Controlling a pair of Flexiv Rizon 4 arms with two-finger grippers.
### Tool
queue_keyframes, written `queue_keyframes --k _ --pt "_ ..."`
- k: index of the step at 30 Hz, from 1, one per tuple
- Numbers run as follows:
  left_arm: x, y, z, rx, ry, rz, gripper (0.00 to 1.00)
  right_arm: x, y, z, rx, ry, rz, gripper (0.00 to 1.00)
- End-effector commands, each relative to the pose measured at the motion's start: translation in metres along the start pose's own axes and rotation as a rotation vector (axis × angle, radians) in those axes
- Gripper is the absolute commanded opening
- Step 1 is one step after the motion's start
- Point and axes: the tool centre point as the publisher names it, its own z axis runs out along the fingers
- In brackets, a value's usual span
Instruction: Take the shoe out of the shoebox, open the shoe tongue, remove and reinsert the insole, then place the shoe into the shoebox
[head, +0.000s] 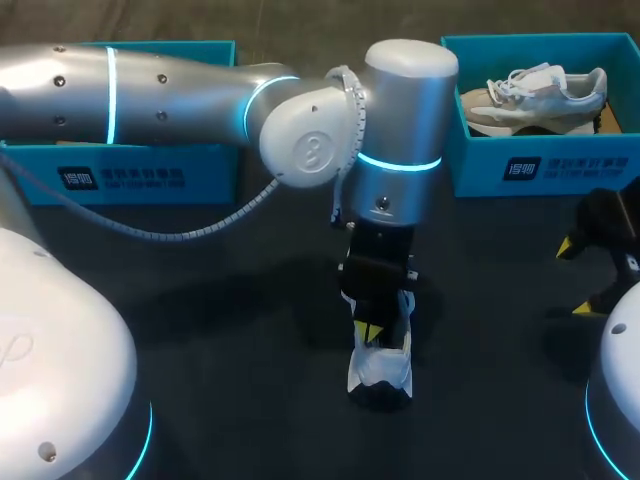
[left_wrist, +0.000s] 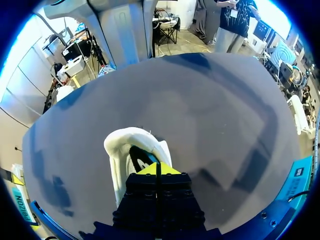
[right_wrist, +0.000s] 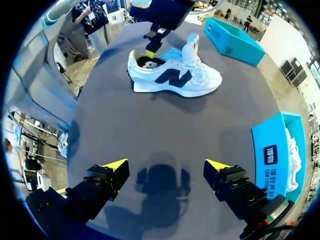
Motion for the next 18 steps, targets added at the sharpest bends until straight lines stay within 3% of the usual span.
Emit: queue_keyframes --k 1,18 --pt "0.0 0.001 0.007 -0.001 0.012 -0.001 0.0 0.001 0.0 0.0 0.003 -0.001 0.0 1.0" --pt "-0.003 0.003 0.043 0.004 0.076 -0.055 0.0 0.001 0.0 0.0 0.003 -0.001 0.0 1.0"
